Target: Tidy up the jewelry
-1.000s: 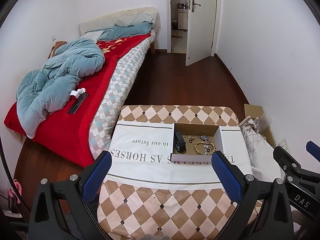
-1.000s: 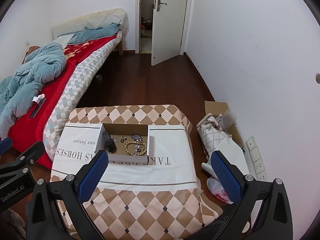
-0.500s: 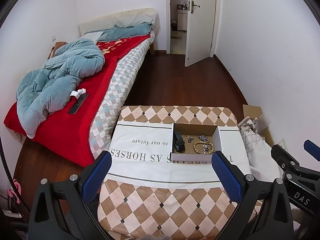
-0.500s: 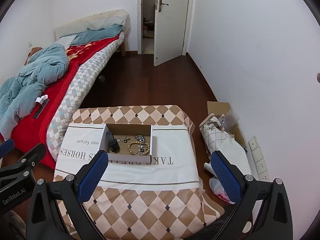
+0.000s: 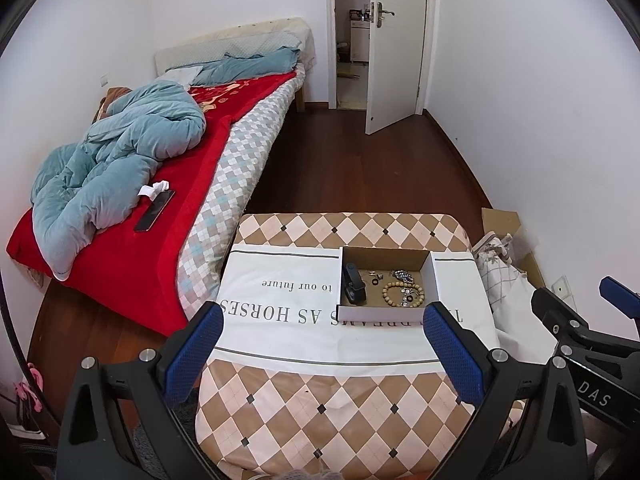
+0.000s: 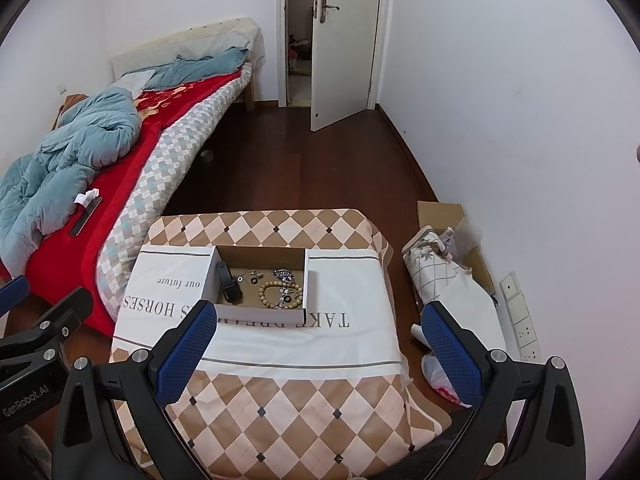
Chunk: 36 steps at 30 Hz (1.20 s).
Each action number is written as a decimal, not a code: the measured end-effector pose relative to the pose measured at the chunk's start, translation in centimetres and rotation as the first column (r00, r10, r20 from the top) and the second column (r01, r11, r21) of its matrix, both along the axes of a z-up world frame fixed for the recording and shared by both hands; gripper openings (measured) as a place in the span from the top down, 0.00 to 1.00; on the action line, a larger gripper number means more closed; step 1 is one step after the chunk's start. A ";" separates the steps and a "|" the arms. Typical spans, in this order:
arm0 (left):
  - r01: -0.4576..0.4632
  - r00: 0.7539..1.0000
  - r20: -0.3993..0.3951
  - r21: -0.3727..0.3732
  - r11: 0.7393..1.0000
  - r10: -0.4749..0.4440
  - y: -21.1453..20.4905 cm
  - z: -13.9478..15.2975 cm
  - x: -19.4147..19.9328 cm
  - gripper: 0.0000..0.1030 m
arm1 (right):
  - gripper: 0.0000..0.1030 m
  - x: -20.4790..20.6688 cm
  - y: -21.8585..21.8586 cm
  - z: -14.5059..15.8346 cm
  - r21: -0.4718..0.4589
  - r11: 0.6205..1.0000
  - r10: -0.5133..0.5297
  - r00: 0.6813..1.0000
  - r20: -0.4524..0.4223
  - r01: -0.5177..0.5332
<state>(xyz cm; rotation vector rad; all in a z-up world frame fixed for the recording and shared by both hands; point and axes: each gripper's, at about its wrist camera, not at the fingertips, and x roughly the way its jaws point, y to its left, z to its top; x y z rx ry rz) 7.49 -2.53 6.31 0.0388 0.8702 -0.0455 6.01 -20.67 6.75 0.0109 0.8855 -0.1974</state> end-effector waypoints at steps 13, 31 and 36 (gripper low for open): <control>0.001 1.000 0.001 -0.002 1.000 -0.001 -0.2 0.0 -0.2 0.01 | 0.00 -0.1 0.1 -0.1 -0.003 1.000 0.004 1.000 -0.002 -0.004; 0.000 1.000 0.000 -0.002 1.000 0.000 -0.1 0.1 -0.3 0.01 | 0.00 -0.1 0.1 -0.1 -0.002 1.000 0.006 1.000 0.000 -0.006; -0.006 1.000 0.004 -0.017 1.000 0.006 0.4 0.2 -0.5 0.01 | 0.00 -0.2 0.1 0.0 -0.004 1.000 0.006 1.000 0.000 -0.006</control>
